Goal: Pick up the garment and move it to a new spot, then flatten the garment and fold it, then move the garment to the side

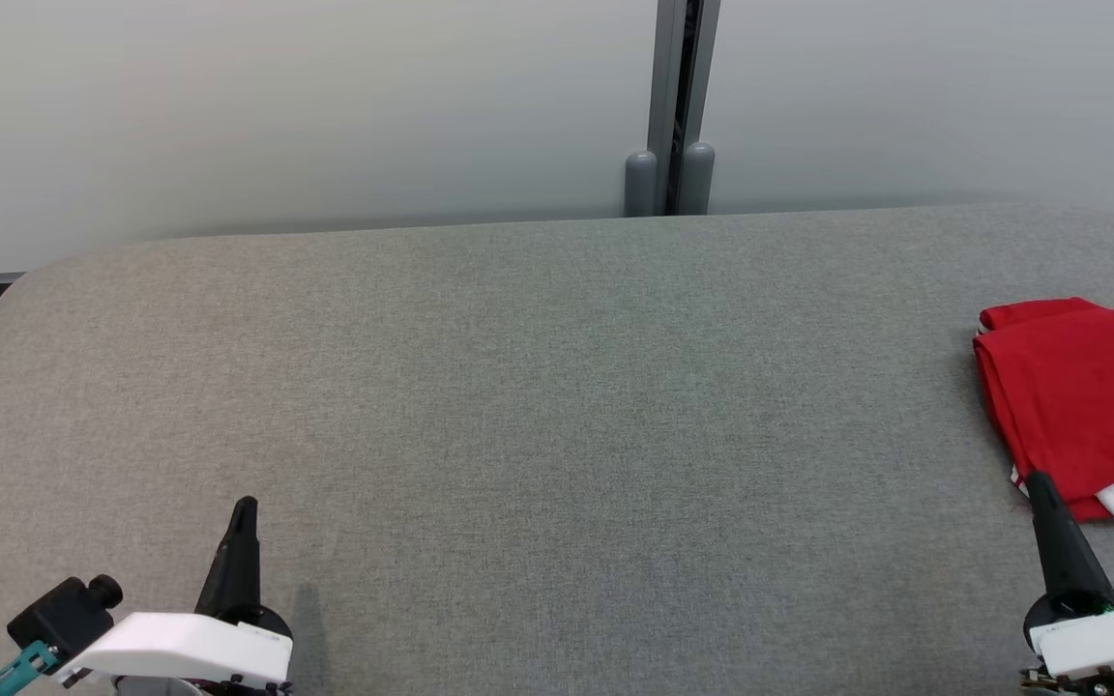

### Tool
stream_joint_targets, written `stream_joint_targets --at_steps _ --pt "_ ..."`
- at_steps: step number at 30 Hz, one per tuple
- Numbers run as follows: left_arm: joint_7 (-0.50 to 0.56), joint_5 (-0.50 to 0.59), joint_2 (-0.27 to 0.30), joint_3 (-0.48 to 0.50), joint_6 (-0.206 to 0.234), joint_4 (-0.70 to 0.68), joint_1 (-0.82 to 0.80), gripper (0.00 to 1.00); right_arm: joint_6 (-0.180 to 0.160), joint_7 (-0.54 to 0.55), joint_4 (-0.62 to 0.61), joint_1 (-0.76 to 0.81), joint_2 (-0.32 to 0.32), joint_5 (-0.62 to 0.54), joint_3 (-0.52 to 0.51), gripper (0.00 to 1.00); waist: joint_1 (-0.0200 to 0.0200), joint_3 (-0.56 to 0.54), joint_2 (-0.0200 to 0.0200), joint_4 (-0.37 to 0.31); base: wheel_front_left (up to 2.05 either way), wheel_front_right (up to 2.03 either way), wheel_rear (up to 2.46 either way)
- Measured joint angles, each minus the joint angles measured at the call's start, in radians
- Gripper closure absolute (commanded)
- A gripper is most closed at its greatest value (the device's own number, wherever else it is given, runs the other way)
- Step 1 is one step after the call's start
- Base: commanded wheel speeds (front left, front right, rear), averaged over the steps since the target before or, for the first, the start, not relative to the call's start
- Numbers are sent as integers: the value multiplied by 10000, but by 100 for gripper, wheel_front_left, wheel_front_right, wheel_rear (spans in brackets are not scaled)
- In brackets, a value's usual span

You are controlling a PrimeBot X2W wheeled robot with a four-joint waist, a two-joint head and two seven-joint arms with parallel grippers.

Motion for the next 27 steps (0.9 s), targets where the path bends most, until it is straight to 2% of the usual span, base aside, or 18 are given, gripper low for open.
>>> stream_joint_targets --at_steps 27 --pt "692 -2614 -228 543 -437 176 -448 100 -2 355 556 -458 174 2755 -176 100 0 -73 0 -7 0 0 0"
